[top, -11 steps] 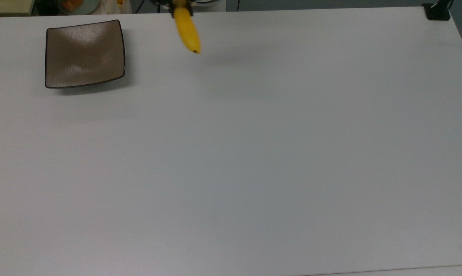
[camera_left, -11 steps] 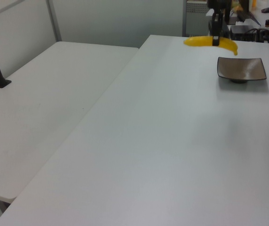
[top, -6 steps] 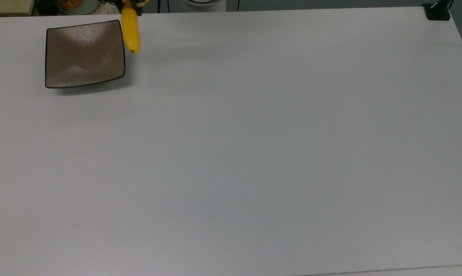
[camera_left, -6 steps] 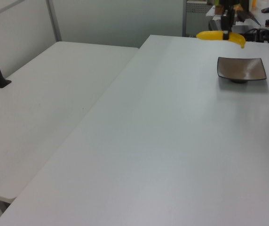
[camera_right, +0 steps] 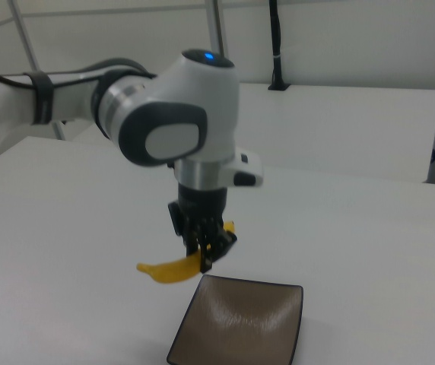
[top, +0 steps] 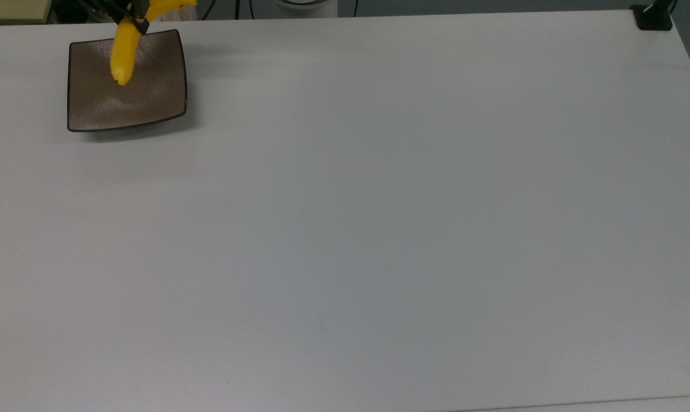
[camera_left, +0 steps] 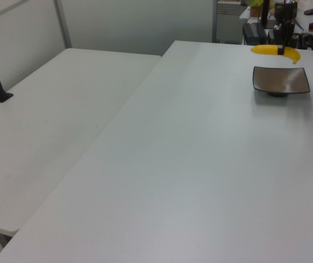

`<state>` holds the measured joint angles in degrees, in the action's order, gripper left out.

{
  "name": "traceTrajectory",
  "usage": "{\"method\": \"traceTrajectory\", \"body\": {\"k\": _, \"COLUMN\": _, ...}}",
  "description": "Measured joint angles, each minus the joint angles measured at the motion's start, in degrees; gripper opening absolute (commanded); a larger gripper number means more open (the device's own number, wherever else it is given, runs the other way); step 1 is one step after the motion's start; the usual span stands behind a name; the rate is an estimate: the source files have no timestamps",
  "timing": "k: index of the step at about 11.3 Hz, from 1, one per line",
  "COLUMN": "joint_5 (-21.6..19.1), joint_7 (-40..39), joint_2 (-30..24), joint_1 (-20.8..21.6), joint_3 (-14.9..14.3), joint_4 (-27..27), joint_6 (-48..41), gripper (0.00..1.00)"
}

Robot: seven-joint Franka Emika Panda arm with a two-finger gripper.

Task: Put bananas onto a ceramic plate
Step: 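Lower the banana onto the plate and open the gripper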

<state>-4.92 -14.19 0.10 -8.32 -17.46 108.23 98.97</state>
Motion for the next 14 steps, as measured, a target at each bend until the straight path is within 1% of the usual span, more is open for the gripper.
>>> {"method": "traceTrajectory", "body": {"k": 1, "joint_5": 0.0, "joint_7": 0.0, "joint_2": 0.1, "joint_1": -0.7, "joint_3": 0.0, "joint_4": 1.0, "joint_6": 1.2, "gripper": 0.00}}
{"method": "traceTrajectory", "body": {"k": 3, "joint_5": -0.2, "joint_7": 0.0, "joint_2": 0.3, "joint_1": -3.0, "joint_3": 0.0, "joint_4": 4.1, "joint_6": 6.6, "gripper": 0.00}}
{"method": "traceTrajectory", "body": {"k": 5, "joint_5": -3.9, "joint_7": 0.1, "joint_2": 0.7, "joint_1": -5.2, "joint_3": 0.0, "joint_4": 6.4, "joint_6": 10.3, "gripper": 0.00}}
{"method": "traceTrajectory", "body": {"k": 7, "joint_5": -6.0, "joint_7": 0.1, "joint_2": 1.3, "joint_1": -6.7, "joint_3": -0.2, "joint_4": 8.3, "joint_6": 13.5, "gripper": 0.00}}
{"method": "traceTrajectory", "body": {"k": 9, "joint_5": -9.1, "joint_7": 0.1, "joint_2": 2.7, "joint_1": -7.2, "joint_3": -0.7, "joint_4": 10.2, "joint_6": 17.8, "gripper": 0.00}}
{"method": "traceTrajectory", "body": {"k": 10, "joint_5": -9.9, "joint_7": 0.1, "joint_2": 3.7, "joint_1": -7.3, "joint_3": -0.7, "joint_4": 10.7, "joint_6": 19.6, "gripper": 0.00}}
{"method": "traceTrajectory", "body": {"k": 12, "joint_5": -10.2, "joint_7": 0.1, "joint_2": 5.9, "joint_1": -7.1, "joint_3": -0.6, "joint_4": 10.7, "joint_6": 21.0, "gripper": 0.04}}
{"method": "traceTrajectory", "body": {"k": 13, "joint_5": -10.3, "joint_7": 0.1, "joint_2": 6.5, "joint_1": -7.1, "joint_3": -0.6, "joint_4": 10.7, "joint_6": 21.3, "gripper": 0.15}}
{"method": "traceTrajectory", "body": {"k": 14, "joint_5": -10.3, "joint_7": 0.1, "joint_2": 7.0, "joint_1": -7.1, "joint_3": -0.6, "joint_4": 10.7, "joint_6": 21.6, "gripper": 0.45}}
